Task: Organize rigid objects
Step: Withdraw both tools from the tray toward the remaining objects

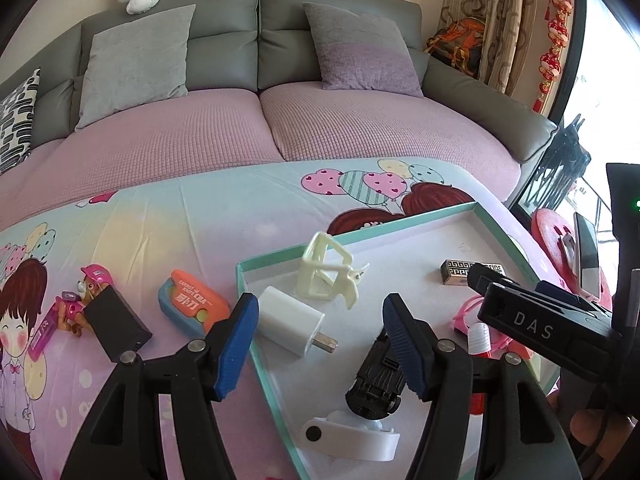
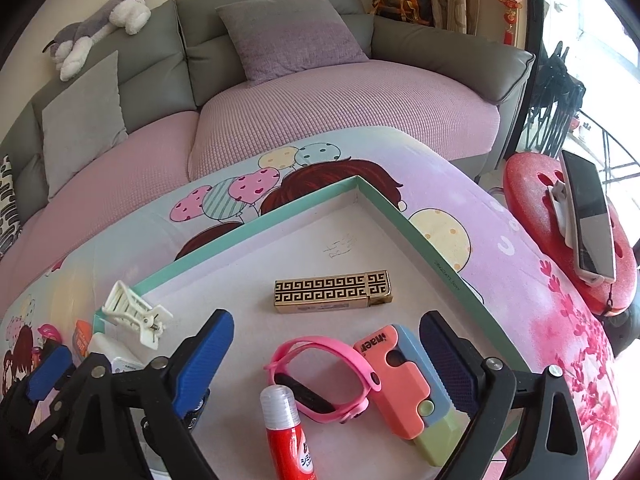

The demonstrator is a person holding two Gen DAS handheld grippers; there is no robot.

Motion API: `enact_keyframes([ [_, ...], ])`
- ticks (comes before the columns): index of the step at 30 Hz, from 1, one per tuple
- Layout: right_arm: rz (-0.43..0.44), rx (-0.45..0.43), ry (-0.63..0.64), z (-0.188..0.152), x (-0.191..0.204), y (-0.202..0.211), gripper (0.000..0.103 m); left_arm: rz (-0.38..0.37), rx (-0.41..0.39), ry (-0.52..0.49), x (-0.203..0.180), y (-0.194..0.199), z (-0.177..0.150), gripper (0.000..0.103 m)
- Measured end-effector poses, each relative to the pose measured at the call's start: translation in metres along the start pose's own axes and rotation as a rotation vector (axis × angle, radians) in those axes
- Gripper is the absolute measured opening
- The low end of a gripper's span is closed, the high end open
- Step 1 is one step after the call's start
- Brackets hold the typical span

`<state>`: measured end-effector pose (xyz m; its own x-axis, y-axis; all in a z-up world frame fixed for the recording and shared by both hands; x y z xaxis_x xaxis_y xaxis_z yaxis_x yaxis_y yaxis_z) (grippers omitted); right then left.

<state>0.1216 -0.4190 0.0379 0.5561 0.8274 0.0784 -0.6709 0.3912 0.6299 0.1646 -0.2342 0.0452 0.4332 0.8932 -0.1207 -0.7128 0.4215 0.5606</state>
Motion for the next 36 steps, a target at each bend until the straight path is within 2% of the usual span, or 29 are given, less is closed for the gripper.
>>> enact_keyframes([
  [2, 0.003, -0.004, 0.003, 0.0, 0.002, 0.001, 0.1, 0.029, -0.011, 0.016, 0.011, 0.003, 0.002, 0.068],
  [4, 0.009, -0.01, 0.004, 0.001, 0.004, 0.001, 0.103, 0.071, -0.024, 0.036, 0.025, 0.007, 0.005, 0.08],
  [9, 0.03, -0.016, 0.022, 0.0, 0.016, 0.002, 0.103, 0.202, -0.043, 0.1, 0.071, 0.016, 0.004, 0.082],
  [12, 0.051, -0.015, 0.038, -0.001, 0.027, 0.004, 0.103, 0.284, -0.035, 0.146, 0.099, 0.018, -0.001, 0.1],
  [19, 0.127, -0.03, 0.083, -0.004, 0.063, 0.012, 0.103, 0.4, -0.042, 0.236, 0.148, 0.031, -0.012, 0.1],
  [36, 0.333, -0.081, 0.233, -0.024, 0.17, 0.04, 0.103, 0.534, -0.128, 0.391, 0.226, 0.075, -0.027, 0.101],
])
Point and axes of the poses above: each gripper's, at about its wrist camera, not at the fingertips, and y roughly against the way its jaws point, x to its left, z to its top, the point moved 5 cm from there along -y, roughly the way its jaws point, and after that the axes turned 12 degrees about -x, right-handed, at the moved point
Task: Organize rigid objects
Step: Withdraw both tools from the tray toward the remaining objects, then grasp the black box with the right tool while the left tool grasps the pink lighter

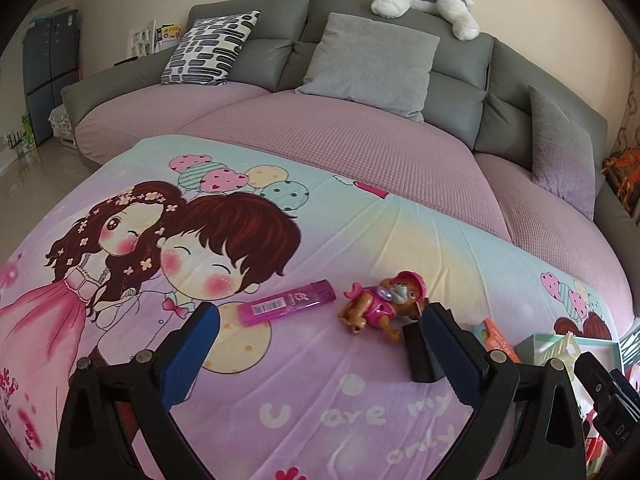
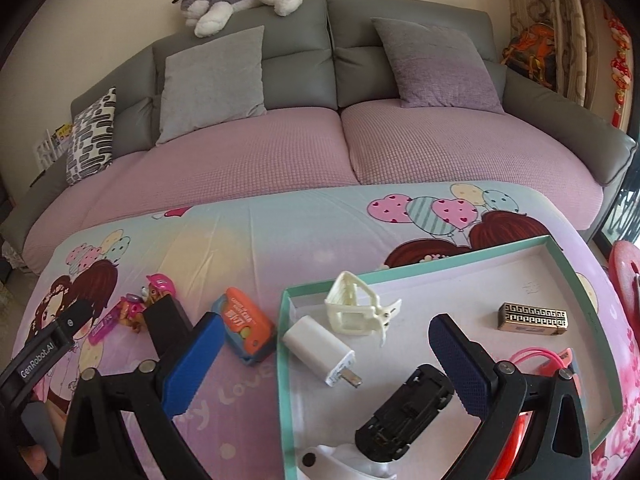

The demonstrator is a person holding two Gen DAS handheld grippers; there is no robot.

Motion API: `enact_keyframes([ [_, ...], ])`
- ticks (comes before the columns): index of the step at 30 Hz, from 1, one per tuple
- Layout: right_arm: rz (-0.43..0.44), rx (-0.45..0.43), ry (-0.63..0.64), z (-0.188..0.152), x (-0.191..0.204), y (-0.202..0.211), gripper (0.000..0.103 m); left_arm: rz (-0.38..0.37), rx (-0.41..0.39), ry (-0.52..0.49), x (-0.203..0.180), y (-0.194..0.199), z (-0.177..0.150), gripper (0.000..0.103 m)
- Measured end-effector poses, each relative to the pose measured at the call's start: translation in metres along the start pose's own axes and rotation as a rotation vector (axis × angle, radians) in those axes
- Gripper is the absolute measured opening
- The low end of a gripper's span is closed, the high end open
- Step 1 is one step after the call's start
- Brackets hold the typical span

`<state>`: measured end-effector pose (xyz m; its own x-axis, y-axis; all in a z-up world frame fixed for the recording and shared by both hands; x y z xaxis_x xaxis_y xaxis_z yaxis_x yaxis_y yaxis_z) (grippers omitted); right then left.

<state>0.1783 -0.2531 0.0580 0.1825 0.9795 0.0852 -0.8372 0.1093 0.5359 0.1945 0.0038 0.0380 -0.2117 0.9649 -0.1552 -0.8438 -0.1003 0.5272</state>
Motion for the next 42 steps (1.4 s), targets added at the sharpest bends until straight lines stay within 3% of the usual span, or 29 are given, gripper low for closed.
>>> enact_keyframes([
  [5, 0.075, 0.013, 0.012, -0.007, 0.031, -0.006, 0.103, 0.042, -0.022, 0.035, 0.028, 0.0, 0.005, 0.101],
  [12, 0.158, 0.031, 0.048, -0.018, 0.07, -0.015, 0.103, 0.067, 0.024, 0.071, 0.052, -0.007, 0.0, 0.101],
  [22, 0.233, 0.058, 0.111, -0.031, 0.11, -0.03, 0.099, 0.02, 0.081, 0.099, 0.058, -0.028, -0.005, 0.101],
  [32, 0.245, 0.085, 0.137, -0.039, 0.128, -0.054, 0.086, 0.032, 0.167, -0.082, 0.046, -0.067, -0.018, 0.101],
  [42, 0.244, 0.09, 0.156, -0.042, 0.134, -0.066, 0.076, 0.017, 0.184, -0.148, 0.047, -0.088, -0.027, 0.1],
])
Point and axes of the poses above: each gripper's, at about its wrist camera, not at the fingertips, and y roughly against the way its jaws point, x to its left, z to its top, the point moved 5 cm from there along -y, roughly the way its jaws point, and after that the axes turned 12 degrees about -x, right-handed, at the moved point
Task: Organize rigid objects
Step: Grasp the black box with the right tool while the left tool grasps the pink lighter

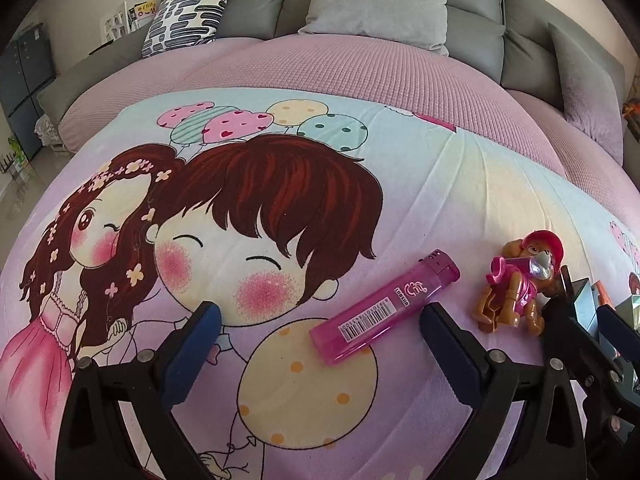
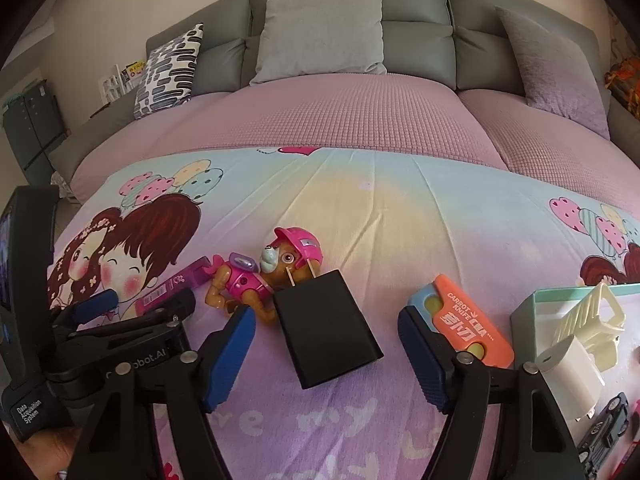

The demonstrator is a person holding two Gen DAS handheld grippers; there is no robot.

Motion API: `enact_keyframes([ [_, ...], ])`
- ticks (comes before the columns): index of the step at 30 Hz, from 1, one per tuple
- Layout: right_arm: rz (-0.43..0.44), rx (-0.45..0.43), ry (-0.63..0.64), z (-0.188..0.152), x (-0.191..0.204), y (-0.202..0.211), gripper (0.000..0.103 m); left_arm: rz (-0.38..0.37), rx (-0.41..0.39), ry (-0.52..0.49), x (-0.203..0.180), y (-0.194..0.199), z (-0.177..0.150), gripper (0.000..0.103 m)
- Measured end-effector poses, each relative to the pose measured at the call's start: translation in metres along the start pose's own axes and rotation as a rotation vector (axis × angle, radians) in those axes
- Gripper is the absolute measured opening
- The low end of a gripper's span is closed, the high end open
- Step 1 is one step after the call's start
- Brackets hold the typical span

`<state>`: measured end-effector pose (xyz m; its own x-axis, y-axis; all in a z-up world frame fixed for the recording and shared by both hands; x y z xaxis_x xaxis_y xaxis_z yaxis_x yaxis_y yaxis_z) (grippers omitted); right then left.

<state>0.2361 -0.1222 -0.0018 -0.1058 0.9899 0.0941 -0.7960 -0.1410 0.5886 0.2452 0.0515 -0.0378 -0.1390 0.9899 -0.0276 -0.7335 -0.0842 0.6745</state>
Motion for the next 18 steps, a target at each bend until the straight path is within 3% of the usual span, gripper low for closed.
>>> enact_keyframes([
  [2, 0.0, 0.005, -0.001, -0.001, 0.0, -0.002, 0.069, -0.012, -0.01, -0.017, -0.004, -0.001, 0.001, 0.099],
  [5, -0.001, 0.011, -0.003, -0.002, 0.0, -0.004, 0.056, -0.044, -0.021, -0.036, -0.01, -0.001, 0.002, 0.088],
  [8, -0.001, 0.014, 0.004, -0.002, 0.001, -0.004, 0.053, -0.078, -0.035, -0.049, -0.016, 0.002, 0.005, 0.066],
  [13, -0.001, 0.014, 0.01, -0.002, 0.002, -0.002, 0.049, -0.132, -0.04, -0.07, -0.027, 0.006, 0.006, 0.02],
  [18, -0.004, 0.013, -0.001, -0.001, -0.001, 0.0, 0.045, -0.156, -0.039, -0.067, -0.029, 0.009, 0.005, 0.02],
])
Point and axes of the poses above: each gripper's, at about its wrist camera, not at the fingertips, and y roughly against the way its jaws point, x to its left, z to its top, the point moved 5 cm from there along -y, roughly the way its jaws point, and after that the axes turned 12 degrees about -x, right-handed, at the moved point
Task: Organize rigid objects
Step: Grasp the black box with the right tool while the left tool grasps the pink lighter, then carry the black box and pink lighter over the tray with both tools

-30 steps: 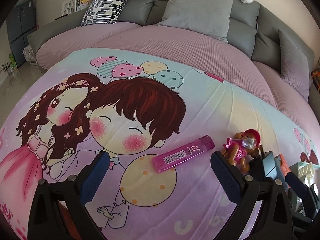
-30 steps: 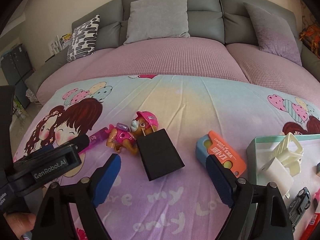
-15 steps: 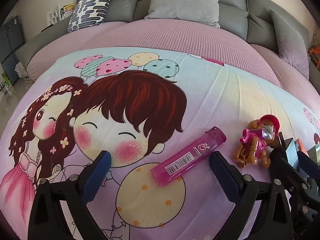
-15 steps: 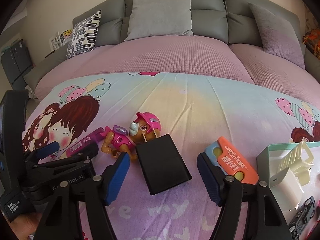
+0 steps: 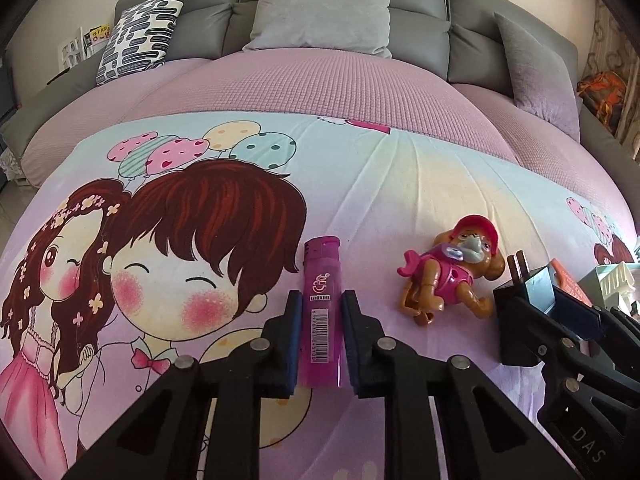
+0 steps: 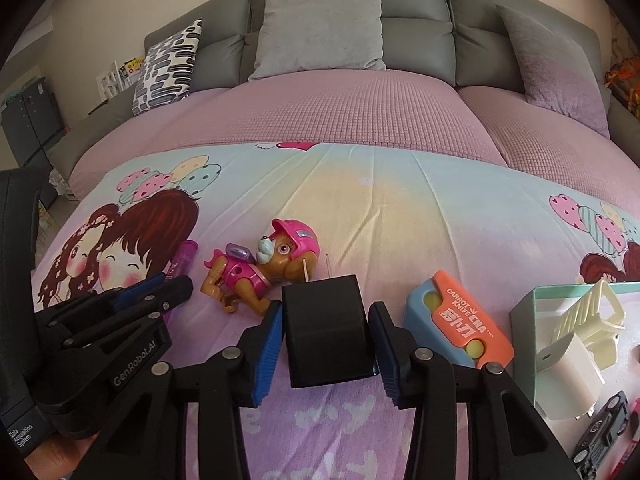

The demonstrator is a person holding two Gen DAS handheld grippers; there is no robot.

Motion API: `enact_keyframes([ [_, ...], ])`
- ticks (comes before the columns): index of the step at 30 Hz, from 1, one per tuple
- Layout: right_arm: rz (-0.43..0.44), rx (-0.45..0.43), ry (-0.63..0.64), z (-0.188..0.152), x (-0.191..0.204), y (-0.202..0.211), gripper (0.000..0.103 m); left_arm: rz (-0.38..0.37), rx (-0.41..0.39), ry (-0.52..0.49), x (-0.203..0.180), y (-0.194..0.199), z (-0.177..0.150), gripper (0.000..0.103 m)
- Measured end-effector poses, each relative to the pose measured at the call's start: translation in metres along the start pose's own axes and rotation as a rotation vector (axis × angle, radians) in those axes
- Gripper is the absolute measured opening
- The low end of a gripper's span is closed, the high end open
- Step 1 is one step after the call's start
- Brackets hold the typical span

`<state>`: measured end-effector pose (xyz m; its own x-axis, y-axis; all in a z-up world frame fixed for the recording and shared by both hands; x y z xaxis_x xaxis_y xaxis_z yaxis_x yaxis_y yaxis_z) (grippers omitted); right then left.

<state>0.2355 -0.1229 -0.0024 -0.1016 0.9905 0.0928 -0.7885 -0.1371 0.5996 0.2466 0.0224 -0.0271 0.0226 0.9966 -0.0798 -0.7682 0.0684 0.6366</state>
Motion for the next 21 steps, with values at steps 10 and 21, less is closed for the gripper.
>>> enact_keyframes([
  [10, 0.004, -0.037, -0.044, 0.013, -0.01, 0.024, 0.044, 0.014, -0.033, 0.063, 0.006, 0.026, 0.01, 0.02],
  [21, -0.052, -0.143, -0.109, 0.033, -0.039, 0.094, 0.044, -0.028, -0.111, 0.006, -0.033, 0.082, 0.029, 0.02],
])
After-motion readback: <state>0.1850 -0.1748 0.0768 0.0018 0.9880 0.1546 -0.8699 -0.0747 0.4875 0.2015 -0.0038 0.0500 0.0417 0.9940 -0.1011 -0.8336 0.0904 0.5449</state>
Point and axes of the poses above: each gripper's, at about its wrist camera, not at the fingertips, and y roughly against the way its jaws point, x to its left, z to its top, the point moved 5 cm from there along -y, roughly the way its jaws point, and after that the axes turned 12 degrees about -x, right-handed, at the moved point
